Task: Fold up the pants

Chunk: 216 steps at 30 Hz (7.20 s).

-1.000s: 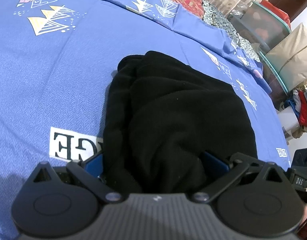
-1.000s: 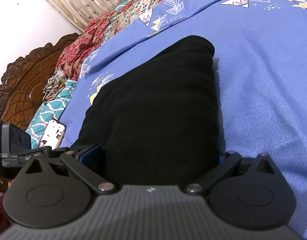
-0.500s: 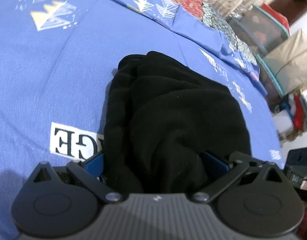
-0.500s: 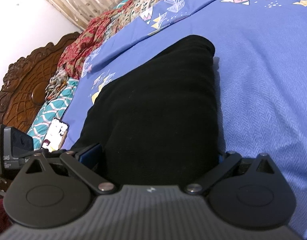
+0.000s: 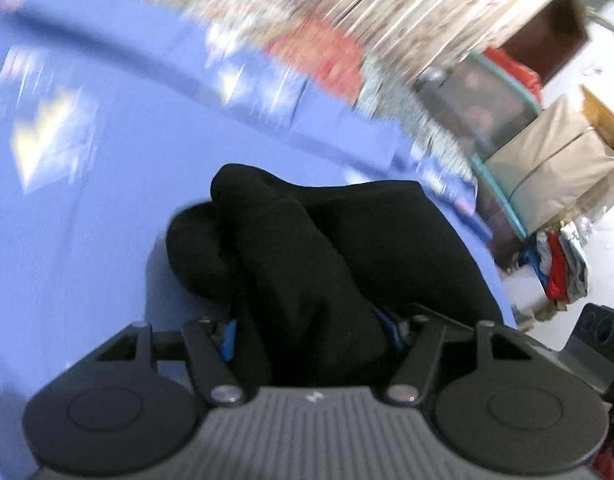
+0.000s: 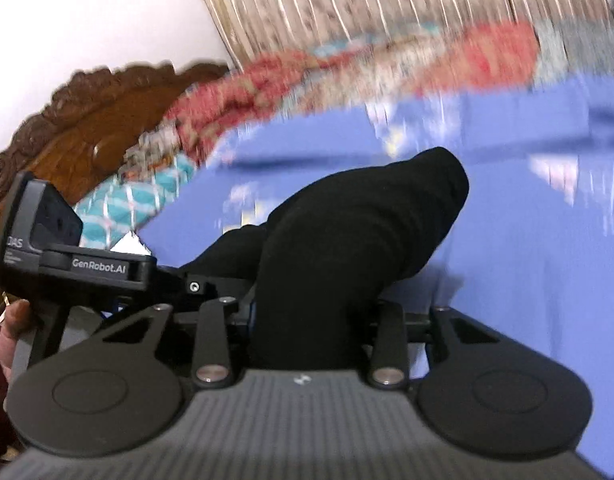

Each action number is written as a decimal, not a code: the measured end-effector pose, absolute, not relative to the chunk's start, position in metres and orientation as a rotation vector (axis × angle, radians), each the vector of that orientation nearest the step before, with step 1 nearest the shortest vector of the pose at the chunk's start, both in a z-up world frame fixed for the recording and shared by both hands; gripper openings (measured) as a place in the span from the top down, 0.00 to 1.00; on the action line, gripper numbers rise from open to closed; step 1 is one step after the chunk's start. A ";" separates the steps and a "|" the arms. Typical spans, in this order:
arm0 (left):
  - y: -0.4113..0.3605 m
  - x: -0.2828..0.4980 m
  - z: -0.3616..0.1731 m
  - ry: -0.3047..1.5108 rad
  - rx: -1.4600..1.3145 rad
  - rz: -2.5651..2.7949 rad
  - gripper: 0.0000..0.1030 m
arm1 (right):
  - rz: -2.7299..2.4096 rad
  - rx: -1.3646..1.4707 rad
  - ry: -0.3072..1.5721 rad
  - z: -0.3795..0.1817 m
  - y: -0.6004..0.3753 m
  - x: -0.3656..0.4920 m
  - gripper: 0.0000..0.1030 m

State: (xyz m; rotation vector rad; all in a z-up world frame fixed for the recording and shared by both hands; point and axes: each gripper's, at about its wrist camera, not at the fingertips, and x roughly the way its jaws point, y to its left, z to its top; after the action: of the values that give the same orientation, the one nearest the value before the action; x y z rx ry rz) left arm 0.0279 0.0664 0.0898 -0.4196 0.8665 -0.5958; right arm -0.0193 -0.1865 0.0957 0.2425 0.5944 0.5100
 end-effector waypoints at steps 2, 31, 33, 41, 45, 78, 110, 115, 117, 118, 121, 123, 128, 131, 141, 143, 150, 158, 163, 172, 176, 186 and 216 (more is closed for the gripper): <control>0.061 0.051 0.108 0.798 -0.401 -0.601 0.42 | 0.507 0.231 0.520 0.108 -0.191 0.002 0.61; -0.003 0.184 0.049 0.886 -0.216 -0.281 0.21 | 0.113 0.454 0.757 0.019 -0.242 0.125 0.14; -0.004 0.168 0.057 0.872 -0.202 -0.267 0.16 | 0.096 0.462 0.760 0.021 -0.243 0.110 0.13; -0.012 0.092 0.069 0.880 -0.116 -0.235 0.08 | 0.049 0.432 0.751 0.029 -0.244 0.033 0.13; -0.014 0.055 0.069 0.893 -0.074 -0.197 0.01 | 0.039 0.409 0.735 0.036 -0.241 0.005 0.06; 0.009 -0.047 0.072 0.830 0.121 0.013 0.00 | 0.047 0.429 0.902 0.028 -0.205 -0.082 0.05; 0.004 -0.051 0.086 0.763 0.281 0.073 0.00 | 0.098 0.408 0.870 0.042 -0.197 -0.088 0.05; 0.005 -0.048 0.091 0.831 0.239 0.035 0.00 | 0.096 0.422 0.864 0.045 -0.199 -0.089 0.05; 0.006 -0.048 0.091 0.840 0.233 0.028 0.00 | 0.095 0.429 0.862 0.046 -0.200 -0.089 0.05; 0.005 -0.048 0.091 0.839 0.235 0.031 0.00 | 0.095 0.433 0.861 0.046 -0.200 -0.089 0.05; 0.005 -0.049 0.091 0.844 0.244 0.040 0.00 | 0.094 0.446 0.855 0.049 -0.203 -0.090 0.05; 0.006 -0.049 0.091 0.847 0.249 0.048 0.00 | 0.095 0.452 0.849 0.051 -0.204 -0.091 0.05; 0.007 -0.048 0.090 0.855 0.267 0.078 0.00 | 0.106 0.458 0.843 0.054 -0.204 -0.093 0.05; 0.008 -0.049 0.089 0.860 0.285 0.082 0.00 | 0.113 0.456 0.842 0.054 -0.203 -0.093 0.05; 0.014 -0.051 0.074 0.923 0.291 0.083 0.00 | 0.118 0.478 0.880 0.048 -0.203 -0.091 0.05; 0.015 -0.052 0.073 0.933 0.287 0.078 0.00 | 0.116 0.479 0.881 0.048 -0.203 -0.091 0.05; 0.017 -0.050 0.067 1.001 0.242 0.052 0.00 | 0.118 0.481 0.893 0.046 -0.204 -0.090 0.05; 0.017 -0.051 0.059 1.049 0.231 0.041 0.00 | 0.117 0.493 0.910 0.041 -0.207 -0.089 0.05; 0.016 -0.050 0.055 1.068 0.233 0.048 0.00 | 0.119 0.498 0.919 0.040 -0.208 -0.089 0.05; 0.015 -0.050 0.052 1.086 0.237 0.050 0.00 | 0.121 0.486 0.908 0.041 -0.207 -0.090 0.05; 0.014 -0.051 0.051 1.091 0.237 0.051 0.00 | 0.120 0.477 0.904 0.041 -0.207 -0.090 0.05; 0.015 -0.051 0.049 1.101 0.235 0.050 0.00 | 0.116 0.486 0.911 0.040 -0.207 -0.090 0.05; 0.016 -0.051 0.041 1.116 0.264 0.082 0.00 | 0.111 0.492 0.914 0.039 -0.205 -0.092 0.05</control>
State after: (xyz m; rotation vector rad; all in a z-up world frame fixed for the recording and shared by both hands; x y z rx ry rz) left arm -0.0513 0.0156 0.0412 0.2643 1.1160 0.0824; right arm -0.0916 -0.2052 0.0389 0.4918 0.9139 0.1105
